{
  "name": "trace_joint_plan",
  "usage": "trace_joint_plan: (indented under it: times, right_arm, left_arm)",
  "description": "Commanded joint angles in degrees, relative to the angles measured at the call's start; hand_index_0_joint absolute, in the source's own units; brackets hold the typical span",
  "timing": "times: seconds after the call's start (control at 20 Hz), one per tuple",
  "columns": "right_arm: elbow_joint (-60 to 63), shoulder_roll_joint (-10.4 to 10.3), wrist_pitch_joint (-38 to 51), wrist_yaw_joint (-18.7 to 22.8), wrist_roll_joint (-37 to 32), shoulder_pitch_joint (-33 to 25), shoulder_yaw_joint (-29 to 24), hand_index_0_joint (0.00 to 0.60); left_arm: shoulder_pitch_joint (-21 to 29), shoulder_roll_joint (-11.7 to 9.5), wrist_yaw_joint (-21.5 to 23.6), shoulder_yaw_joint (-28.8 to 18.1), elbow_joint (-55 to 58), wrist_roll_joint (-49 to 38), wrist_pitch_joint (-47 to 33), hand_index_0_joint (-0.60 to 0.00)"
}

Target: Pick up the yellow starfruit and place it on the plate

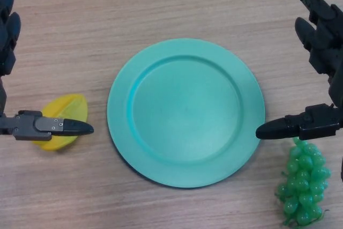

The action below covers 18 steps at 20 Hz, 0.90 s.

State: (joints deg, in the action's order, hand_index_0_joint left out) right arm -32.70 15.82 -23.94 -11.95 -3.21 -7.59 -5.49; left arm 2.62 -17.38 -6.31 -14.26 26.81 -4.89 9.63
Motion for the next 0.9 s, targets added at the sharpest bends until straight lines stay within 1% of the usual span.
trace_joint_plan:
  times: [0.05,0.15,0.25,0.4,0.45,0.55,0.65,0.75,0.9]
  right_arm:
    - [-3.46,1.88,7.31,1.47,-0.81,-1.03,-4.07,0.000]
    - [-2.67,1.79,7.66,2.45,-0.03,-1.39,-3.52,0.000]
    - [-1.87,1.66,7.57,3.19,0.66,-2.56,-2.53,0.000]
    - [-0.76,1.30,8.20,3.33,0.95,-2.76,-2.09,0.000]
    - [-0.45,1.11,8.05,3.71,0.75,-2.59,-1.97,0.000]
    - [-0.96,1.02,6.70,3.92,0.16,-2.14,-2.14,0.000]
    - [-1.74,1.01,5.54,4.52,-0.39,-1.91,-2.44,0.000]
    - [-2.84,1.00,5.10,4.91,-1.02,-1.20,-3.14,0.000]
    - [-3.59,1.25,5.31,5.57,-1.83,-0.88,-3.96,0.000]
  left_arm:
    - [-0.12,-2.85,-1.00,-6.41,1.32,6.57,-8.38,0.000]
    - [-1.76,-2.57,-2.90,-6.82,0.54,10.95,-9.27,0.000]
    - [-2.30,-2.26,-2.64,-6.43,-1.72,15.79,-11.07,0.000]
    - [-2.63,-1.89,-3.46,-4.99,-3.25,17.74,-7.91,0.000]
    - [-2.62,-1.56,-2.24,-4.27,-5.07,18.77,-8.57,0.000]
    - [-1.88,-1.75,-0.17,-3.58,-7.73,18.69,-9.22,0.000]
    - [-1.55,-2.32,0.36,-3.05,-10.96,18.89,-12.19,0.000]
    - [-0.94,-2.26,0.95,-2.42,-12.67,17.38,-12.07,0.000]
    - [0.09,-2.28,2.25,0.39,-16.39,20.34,-14.61,0.000]
